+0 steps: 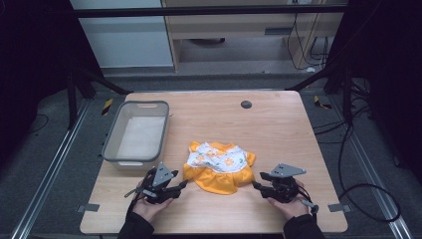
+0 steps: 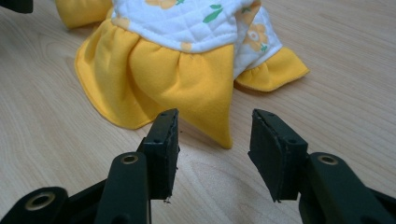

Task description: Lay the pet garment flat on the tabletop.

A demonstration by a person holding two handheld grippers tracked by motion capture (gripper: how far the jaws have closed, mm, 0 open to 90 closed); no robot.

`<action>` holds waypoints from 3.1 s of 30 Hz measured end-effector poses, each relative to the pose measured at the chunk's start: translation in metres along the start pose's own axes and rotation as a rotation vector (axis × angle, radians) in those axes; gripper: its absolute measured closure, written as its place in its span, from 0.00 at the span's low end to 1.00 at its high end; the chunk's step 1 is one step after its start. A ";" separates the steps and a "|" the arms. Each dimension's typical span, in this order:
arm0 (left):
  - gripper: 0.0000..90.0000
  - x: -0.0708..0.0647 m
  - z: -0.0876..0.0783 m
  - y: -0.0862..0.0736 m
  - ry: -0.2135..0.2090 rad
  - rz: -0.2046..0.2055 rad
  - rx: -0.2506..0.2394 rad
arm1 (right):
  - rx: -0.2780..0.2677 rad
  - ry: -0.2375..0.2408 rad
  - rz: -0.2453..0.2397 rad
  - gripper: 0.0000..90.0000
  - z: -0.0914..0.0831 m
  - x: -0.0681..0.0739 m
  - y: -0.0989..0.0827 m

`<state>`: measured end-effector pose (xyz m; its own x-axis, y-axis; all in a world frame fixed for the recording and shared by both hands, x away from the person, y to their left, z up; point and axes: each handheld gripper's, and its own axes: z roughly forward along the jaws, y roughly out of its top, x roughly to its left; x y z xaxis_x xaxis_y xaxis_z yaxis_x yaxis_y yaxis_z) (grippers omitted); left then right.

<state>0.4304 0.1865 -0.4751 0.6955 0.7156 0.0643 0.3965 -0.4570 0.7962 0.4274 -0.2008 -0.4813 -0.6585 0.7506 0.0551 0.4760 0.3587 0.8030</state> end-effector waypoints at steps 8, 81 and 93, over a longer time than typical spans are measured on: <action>0.55 0.000 0.017 -0.004 0.042 0.019 0.051 | 0.046 -0.007 0.004 0.59 0.014 -0.001 -0.003; 0.51 0.027 -0.017 0.063 0.063 -0.015 -0.142 | -0.129 -0.027 0.064 0.58 -0.026 -0.022 0.031; 0.55 0.054 0.068 0.085 0.136 -0.062 -0.047 | -0.088 -0.102 0.109 0.58 0.034 -0.052 0.050</action>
<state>0.5426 0.1496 -0.4447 0.5814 0.8083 0.0923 0.4058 -0.3864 0.8283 0.5050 -0.2031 -0.4637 -0.5413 0.8363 0.0874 0.4854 0.2259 0.8446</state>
